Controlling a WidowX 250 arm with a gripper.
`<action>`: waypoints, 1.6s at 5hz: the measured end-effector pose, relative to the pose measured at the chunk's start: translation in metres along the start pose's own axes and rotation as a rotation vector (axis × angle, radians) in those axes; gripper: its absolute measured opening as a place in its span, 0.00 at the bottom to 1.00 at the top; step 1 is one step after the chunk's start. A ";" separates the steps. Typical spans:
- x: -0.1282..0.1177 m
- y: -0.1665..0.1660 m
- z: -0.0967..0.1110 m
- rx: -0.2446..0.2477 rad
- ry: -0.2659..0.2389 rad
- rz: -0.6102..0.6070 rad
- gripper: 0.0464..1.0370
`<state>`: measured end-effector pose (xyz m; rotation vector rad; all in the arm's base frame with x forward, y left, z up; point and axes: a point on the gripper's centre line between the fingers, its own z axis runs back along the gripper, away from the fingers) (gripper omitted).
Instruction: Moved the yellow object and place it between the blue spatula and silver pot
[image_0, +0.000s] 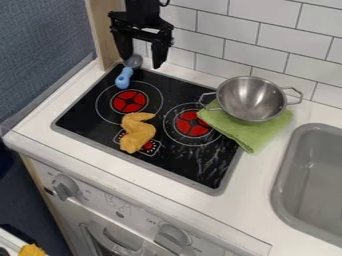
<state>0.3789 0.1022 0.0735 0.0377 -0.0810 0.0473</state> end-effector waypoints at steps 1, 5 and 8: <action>-0.006 -0.002 -0.017 -0.011 0.045 -0.005 0.96; -0.135 -0.038 -0.012 -0.053 0.034 -0.257 0.96; -0.131 -0.043 -0.054 -0.061 0.057 -0.194 0.96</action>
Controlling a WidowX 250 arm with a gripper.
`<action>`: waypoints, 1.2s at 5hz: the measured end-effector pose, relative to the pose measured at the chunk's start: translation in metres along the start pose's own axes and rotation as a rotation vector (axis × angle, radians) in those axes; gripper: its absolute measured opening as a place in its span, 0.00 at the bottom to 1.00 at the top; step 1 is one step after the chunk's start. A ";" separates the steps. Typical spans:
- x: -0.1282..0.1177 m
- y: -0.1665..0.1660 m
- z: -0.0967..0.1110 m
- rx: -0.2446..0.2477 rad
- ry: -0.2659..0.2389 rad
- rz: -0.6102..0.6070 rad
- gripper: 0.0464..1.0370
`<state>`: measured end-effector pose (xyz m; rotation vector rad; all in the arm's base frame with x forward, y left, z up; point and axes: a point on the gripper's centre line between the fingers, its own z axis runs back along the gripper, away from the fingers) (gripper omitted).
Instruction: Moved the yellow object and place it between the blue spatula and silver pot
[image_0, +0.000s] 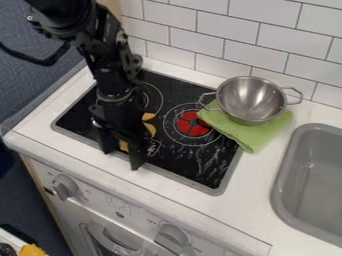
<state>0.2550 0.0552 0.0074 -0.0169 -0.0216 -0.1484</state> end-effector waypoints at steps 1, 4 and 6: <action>0.011 -0.004 0.000 -0.004 -0.014 -0.006 0.96; 0.017 -0.004 -0.002 0.001 0.009 0.015 0.52; 0.038 -0.006 0.014 -0.017 -0.052 0.037 0.52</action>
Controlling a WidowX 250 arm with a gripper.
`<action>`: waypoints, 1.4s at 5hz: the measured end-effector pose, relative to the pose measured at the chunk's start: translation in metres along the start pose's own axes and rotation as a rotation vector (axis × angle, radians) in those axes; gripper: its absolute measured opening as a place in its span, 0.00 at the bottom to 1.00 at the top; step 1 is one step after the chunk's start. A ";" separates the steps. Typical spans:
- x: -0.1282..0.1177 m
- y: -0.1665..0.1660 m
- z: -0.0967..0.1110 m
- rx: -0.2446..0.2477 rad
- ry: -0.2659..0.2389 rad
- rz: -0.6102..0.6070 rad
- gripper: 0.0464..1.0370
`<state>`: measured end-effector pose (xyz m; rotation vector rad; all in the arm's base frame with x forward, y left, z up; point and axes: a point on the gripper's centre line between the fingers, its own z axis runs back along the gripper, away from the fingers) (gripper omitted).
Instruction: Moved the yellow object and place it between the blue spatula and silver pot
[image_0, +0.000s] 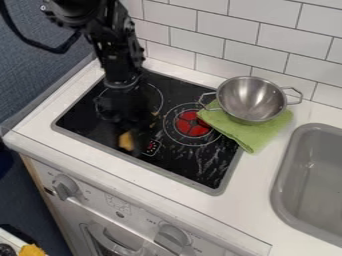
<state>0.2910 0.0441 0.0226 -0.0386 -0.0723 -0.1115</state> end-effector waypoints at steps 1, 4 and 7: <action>0.040 0.003 0.009 -0.015 -0.060 -0.015 0.52; 0.091 0.017 -0.016 0.043 -0.025 0.008 0.52; 0.086 0.016 -0.013 -0.015 0.009 -0.018 0.97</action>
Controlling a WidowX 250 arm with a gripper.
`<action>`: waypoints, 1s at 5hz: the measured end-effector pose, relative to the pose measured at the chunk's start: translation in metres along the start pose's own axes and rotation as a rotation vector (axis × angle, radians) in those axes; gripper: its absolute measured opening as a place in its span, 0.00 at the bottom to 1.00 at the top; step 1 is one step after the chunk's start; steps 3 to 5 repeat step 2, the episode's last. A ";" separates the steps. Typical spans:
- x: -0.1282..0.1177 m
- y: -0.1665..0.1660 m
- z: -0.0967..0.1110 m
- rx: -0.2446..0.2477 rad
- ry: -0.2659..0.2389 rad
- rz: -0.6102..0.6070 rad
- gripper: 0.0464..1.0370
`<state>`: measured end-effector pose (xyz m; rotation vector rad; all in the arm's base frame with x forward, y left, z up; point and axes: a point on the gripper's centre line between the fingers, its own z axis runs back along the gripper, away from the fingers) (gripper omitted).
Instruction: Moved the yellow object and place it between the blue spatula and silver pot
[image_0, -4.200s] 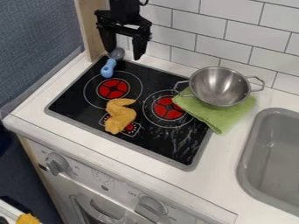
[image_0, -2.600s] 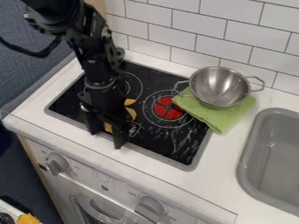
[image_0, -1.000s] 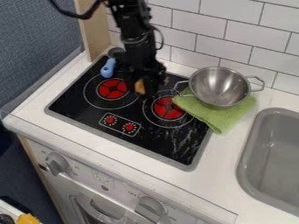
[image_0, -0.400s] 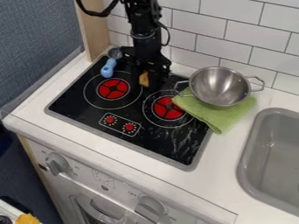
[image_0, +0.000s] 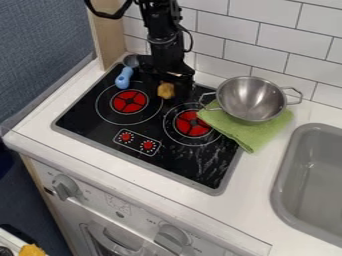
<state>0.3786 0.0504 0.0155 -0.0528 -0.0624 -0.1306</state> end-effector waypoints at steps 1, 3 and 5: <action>0.009 -0.006 0.038 -0.007 -0.073 -0.016 0.96; 0.008 -0.010 0.050 -0.014 -0.062 -0.023 0.96; 0.008 -0.010 0.050 -0.014 -0.062 -0.023 0.96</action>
